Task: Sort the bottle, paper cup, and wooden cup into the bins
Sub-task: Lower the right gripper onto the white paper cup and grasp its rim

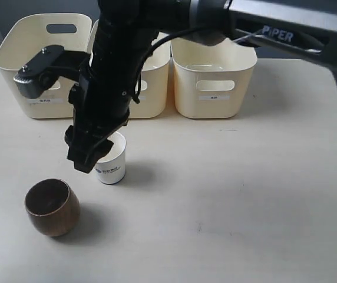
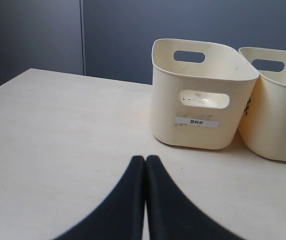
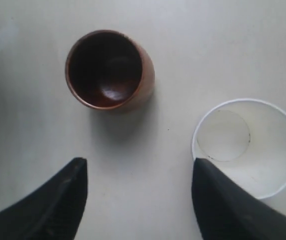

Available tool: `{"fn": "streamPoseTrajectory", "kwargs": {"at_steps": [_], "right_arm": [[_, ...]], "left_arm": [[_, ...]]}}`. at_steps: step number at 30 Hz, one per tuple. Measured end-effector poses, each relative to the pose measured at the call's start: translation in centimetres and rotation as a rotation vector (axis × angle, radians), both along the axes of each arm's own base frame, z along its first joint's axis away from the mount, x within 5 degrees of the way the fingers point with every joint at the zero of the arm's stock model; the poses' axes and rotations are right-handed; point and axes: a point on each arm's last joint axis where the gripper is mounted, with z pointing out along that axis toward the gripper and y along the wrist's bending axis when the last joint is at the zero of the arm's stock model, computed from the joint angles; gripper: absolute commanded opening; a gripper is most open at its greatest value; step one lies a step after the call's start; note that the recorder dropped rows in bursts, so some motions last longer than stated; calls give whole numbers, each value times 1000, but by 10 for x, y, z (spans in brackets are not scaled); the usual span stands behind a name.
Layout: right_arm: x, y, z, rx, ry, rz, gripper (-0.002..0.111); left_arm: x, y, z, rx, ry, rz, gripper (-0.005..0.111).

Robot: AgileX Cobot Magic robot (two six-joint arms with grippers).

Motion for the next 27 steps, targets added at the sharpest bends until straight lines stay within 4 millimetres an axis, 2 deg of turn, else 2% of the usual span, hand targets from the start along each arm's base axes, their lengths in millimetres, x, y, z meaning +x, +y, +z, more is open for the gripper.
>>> {"fn": "streamPoseTrajectory", "kwargs": {"at_steps": [4,10,22,27], "right_arm": [[5,3,-26,-56,18,16,58],[10,4,-47,-113,16,28,58],[16,7,-47,-83,-59,40,58],[12,2,-24,-55,-92,51,58]], "left_arm": [[0,0,0,0,0,0,0],[0,0,0,0,0,0,0],[0,0,0,0,0,0,0],[0,0,0,0,0,0,0]]}}
